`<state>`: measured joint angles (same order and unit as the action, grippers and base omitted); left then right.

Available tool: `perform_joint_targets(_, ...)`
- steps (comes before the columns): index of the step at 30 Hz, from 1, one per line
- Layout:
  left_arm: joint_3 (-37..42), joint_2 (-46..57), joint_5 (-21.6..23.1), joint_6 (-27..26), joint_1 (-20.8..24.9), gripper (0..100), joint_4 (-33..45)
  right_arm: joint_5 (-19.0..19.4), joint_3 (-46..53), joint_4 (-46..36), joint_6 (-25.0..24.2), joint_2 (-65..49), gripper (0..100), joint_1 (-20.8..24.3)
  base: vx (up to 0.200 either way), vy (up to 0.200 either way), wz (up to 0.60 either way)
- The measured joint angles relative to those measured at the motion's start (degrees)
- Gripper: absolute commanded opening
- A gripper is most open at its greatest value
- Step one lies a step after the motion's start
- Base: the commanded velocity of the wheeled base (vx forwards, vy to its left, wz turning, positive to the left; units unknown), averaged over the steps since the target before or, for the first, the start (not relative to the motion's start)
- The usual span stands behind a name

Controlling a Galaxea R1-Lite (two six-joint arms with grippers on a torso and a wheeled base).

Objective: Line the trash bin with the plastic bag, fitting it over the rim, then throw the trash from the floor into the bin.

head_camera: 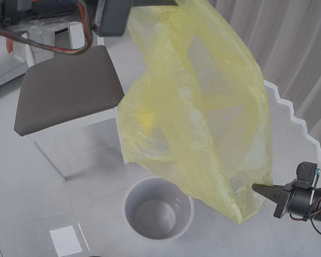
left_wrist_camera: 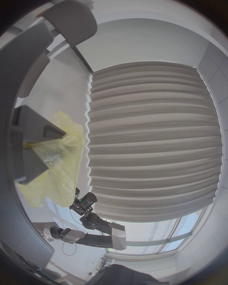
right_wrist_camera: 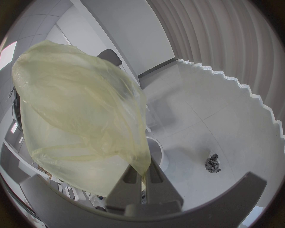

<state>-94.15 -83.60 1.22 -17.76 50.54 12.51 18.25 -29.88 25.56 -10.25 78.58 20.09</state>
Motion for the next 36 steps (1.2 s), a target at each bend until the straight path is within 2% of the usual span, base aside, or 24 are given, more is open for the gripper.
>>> perform_joint_targets(5, 6.44, 0.15, -2.19, 8.66, -3.79, 0, -8.35, -1.39, -1.49, 0.00, -0.30, 1.29, 0, 0.11, 0.000, 0.000, 0.00)
perform_joint_targets(8, 12.67, 0.22, -4.30, 12.95, -6.00, 0, -14.91, -3.01, -2.97, -0.09, -0.96, 2.26, 0, 0.38, 0.000, 0.000, 0.00)
perform_joint_targets(12, 21.55, 0.23, -5.79, 17.52, -8.40, 0, -20.00, -4.19, -4.49, -0.30, -1.51, 3.56, 0, 0.99, 0.000, 0.000, 0.00)
perform_joint_targets(21, 39.17, -1.04, -6.90, 29.77, -10.93, 0, -32.13, -5.47, -6.72, -0.24, -1.82, 10.53, 0, 1.96, 0.000, 0.000, 0.00)
perform_joint_targets(27, 45.51, -4.40, -7.13, 33.55, -12.02, 0, -38.10, -5.77, -7.94, -0.02, -1.73, 17.77, 0, 2.04, 0.000, 0.000, 0.00)
perform_joint_targets(36, 50.13, -9.18, -6.88, 38.21, -12.98, 0, -40.09, -5.83, -8.22, 1.83, -1.35, 24.61, 0, 2.47, 0.000, 0.000, 0.00)
